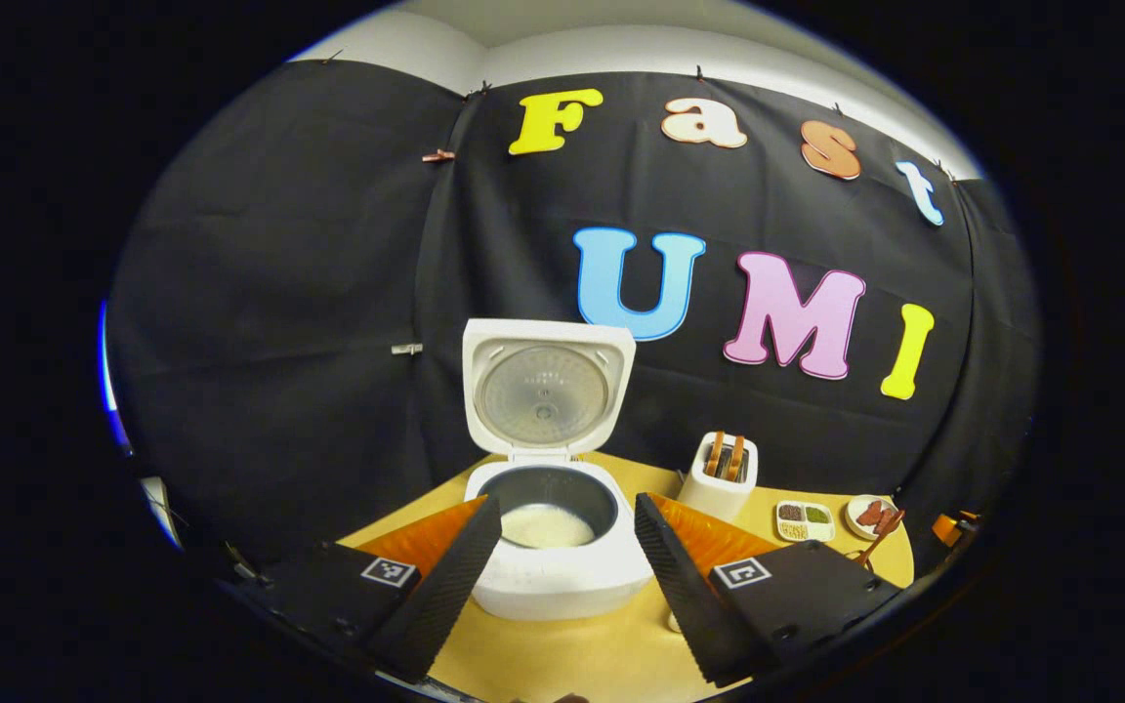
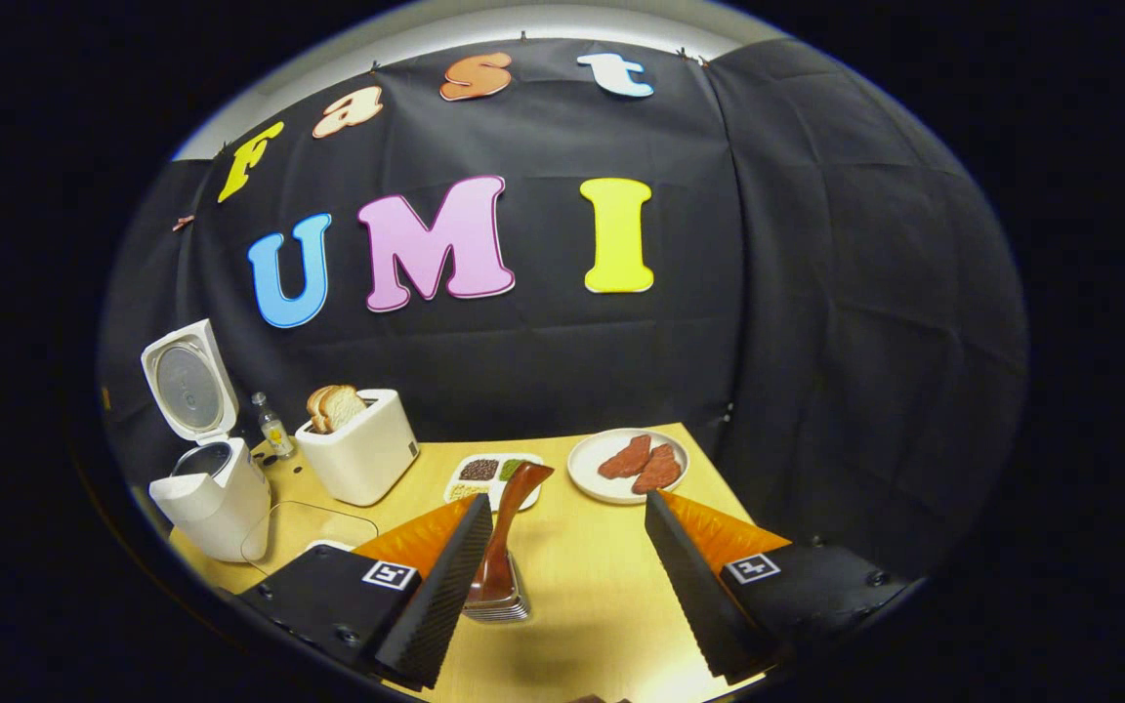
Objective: Close the left gripper, press the button to open the rice cooker; take a wooden spoon from the chopstick holder with the right hand, scoop a spoonful of rice and pour it into the rice cooker, then put the wooden spoon back into the chopstick holder.
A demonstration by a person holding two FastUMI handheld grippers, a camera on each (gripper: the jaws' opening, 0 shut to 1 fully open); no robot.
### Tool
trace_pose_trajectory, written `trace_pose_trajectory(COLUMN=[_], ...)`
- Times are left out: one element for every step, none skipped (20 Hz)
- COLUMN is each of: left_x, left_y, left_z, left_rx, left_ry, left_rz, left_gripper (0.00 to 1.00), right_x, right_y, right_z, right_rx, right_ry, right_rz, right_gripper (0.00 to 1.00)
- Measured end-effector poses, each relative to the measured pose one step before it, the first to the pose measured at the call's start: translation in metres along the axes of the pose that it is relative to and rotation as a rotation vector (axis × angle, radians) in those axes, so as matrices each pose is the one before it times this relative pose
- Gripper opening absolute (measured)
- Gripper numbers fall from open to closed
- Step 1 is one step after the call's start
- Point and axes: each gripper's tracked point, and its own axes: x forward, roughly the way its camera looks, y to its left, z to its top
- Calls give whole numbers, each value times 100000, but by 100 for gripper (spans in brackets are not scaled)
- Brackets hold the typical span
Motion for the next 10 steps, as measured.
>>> trace_pose_trajectory(left_x=[792, 890, 974, 1112, 1032, 1138, 1106, 1177, 1198, 1260], left_y=[281, 202, 194, 329, 227, 354, 175, 174, 124, -9], left_z=[1418, 1403, 1382, 1191, 1205, 1121, 1252, 916, 902, 607], left_rx=[745, 721, 669, 373, 282, 315, 361, 461, 824, 416], left_ry=[-1630, -1862, -1405, -1235, -762, -1263, -1367, -1090, -1030, -691], left_rz=[-487, -728, -570, -364, -237, 20, -563, -170, -561, -715], left_gripper=[95, 95, 95, 94, 94, 94, 94, 94, 94, 94], right_x=[-926, -962, -897, -804, -822, -837, -753, -649, -776, -706], right_y=[-177, -201, -187, -56, -18, -145, -105, -116, 86, -92], right_z=[785, 622, 666, 337, 331, 159, 150, 67, 87, -80], right_rx=[-901, -919, -827, -671, -1049, -1299, -1392, -944, -620, -386], right_ry=[-1835, -1795, -1496, -1177, -573, -275, -494, -145, -204, 93], right_rz=[-1130, -1287, -1019, -966, -798, -946, -909, -1078, -418, -1204], right_gripper=[99, 98, 98, 99, 98, 98, 98, 98, 98, 98])
